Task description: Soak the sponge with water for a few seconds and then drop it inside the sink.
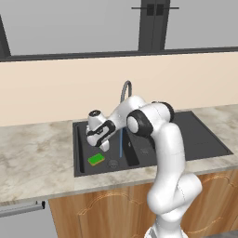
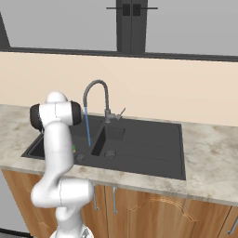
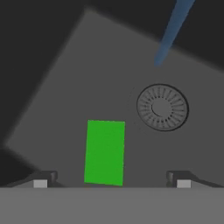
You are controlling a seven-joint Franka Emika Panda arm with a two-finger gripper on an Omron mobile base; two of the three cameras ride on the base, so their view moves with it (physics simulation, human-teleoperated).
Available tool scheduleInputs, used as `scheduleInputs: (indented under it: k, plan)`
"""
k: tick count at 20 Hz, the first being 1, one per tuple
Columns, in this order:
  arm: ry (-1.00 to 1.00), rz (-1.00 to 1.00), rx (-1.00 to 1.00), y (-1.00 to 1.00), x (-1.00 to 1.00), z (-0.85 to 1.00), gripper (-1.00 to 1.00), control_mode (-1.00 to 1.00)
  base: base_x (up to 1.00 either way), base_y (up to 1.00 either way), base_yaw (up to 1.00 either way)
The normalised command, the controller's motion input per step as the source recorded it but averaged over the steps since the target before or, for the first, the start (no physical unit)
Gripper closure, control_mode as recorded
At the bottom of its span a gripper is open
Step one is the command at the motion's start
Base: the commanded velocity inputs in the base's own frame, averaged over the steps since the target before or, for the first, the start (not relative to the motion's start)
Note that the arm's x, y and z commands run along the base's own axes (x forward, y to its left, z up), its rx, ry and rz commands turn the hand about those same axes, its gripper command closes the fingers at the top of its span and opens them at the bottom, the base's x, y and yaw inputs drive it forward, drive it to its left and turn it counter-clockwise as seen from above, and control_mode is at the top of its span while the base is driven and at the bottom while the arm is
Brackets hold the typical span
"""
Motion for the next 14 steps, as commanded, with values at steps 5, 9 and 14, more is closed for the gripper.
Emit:
scheduleInputs:
  k: [5, 9, 14]
  plan:
    - [0.0, 0.06, 0.0, 0.0, -0.32, 0.53, -1.0, -1.0, 0.0, 0.0, 0.0]
    - [0.0, 0.06, 0.0, 0.0, -0.2, 0.59, -1.0, -1.0, 0.0, 0.0, 0.0]
    - [0.0, 0.09, 0.0, 0.0, -0.24, 0.57, -1.0, -1.0, 0.0, 0.0, 0.0]
